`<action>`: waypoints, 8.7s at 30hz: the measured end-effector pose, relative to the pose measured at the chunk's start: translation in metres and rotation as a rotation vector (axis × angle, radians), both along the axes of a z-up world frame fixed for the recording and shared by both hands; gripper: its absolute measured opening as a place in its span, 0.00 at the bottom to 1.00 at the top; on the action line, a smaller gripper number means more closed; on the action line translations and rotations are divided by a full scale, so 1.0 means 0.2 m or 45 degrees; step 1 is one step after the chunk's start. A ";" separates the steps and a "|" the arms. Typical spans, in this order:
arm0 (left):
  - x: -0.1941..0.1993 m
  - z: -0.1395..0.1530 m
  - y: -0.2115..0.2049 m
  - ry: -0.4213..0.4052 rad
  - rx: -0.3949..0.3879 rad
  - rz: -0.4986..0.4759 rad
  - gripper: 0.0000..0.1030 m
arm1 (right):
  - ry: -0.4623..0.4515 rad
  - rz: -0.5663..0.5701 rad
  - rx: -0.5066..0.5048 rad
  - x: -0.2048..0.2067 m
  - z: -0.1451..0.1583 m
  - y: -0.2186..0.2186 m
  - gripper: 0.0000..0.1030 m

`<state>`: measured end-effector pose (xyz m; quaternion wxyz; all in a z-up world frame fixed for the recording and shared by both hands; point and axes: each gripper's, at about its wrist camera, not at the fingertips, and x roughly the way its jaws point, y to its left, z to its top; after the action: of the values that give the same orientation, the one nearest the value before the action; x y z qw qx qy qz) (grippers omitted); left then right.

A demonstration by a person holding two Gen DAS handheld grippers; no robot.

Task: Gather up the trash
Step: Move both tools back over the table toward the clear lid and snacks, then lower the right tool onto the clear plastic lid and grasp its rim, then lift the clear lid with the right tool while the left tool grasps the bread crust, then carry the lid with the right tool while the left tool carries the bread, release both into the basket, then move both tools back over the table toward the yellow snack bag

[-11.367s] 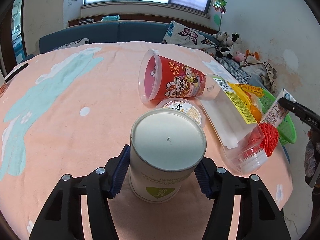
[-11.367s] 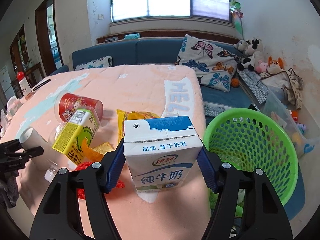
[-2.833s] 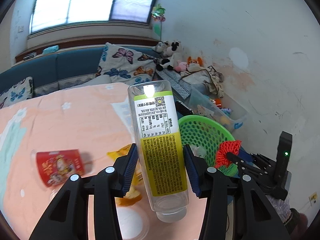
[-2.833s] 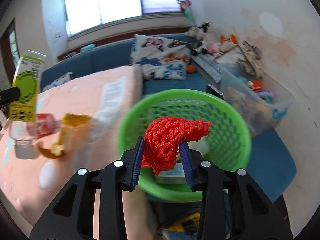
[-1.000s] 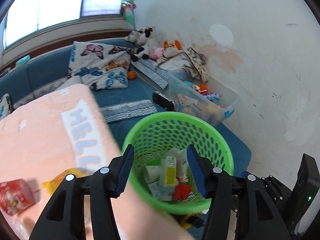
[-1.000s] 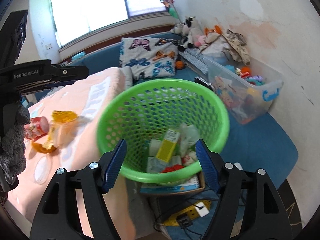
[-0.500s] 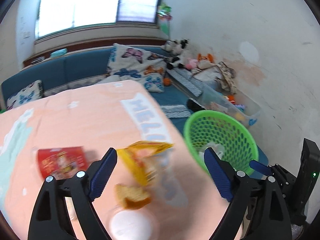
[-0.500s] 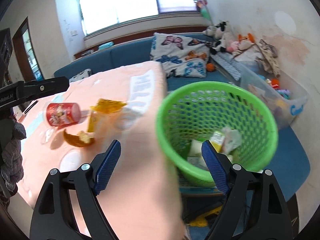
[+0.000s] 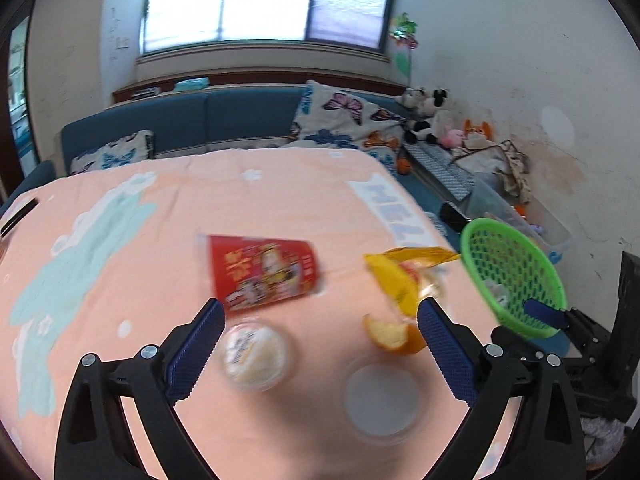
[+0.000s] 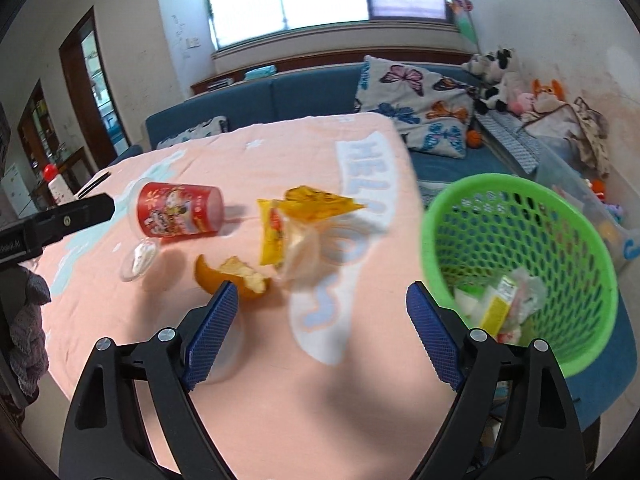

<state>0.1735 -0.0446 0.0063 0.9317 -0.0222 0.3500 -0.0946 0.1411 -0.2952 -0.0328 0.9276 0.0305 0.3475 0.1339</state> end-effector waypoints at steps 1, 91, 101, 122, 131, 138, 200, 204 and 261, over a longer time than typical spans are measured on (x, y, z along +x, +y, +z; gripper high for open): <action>-0.01 -0.01 0.03 0.005 0.003 0.011 0.91 | 0.003 0.009 -0.001 0.01 0.00 0.01 0.83; -0.06 -0.26 0.24 0.109 -0.087 -0.037 0.72 | 0.221 0.344 -0.180 0.03 -0.32 0.57 0.93; -0.06 -0.28 0.18 0.122 -0.068 -0.080 0.72 | 0.191 0.337 -0.135 -0.06 -0.30 0.51 0.89; -0.07 -0.36 -0.25 0.185 -0.018 -0.343 0.72 | 0.133 0.205 -0.039 -0.41 -0.15 0.09 0.89; -0.07 -0.42 -0.51 0.166 0.141 -0.463 0.60 | 0.100 0.080 -0.017 -0.44 -0.12 -0.12 0.89; 0.02 -0.47 -0.60 0.186 0.194 -0.503 0.47 | 0.082 0.028 0.015 -0.41 -0.11 -0.20 0.89; 0.32 0.04 -1.20 0.075 -0.014 -0.763 0.09 | 0.131 -0.452 0.045 0.11 -0.14 -1.05 0.91; 0.36 0.00 -1.33 0.095 0.016 -0.794 0.09 | 0.113 -0.454 0.052 0.05 -0.11 -1.06 0.91; 0.14 -0.09 -0.18 0.058 -0.052 -0.184 0.63 | 0.071 -0.050 0.061 0.11 -0.03 -0.33 0.91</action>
<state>0.2011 -0.0797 -0.0112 0.9136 -0.0182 0.3697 -0.1681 0.1627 -0.3610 -0.0381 0.9189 0.0633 0.3694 0.1232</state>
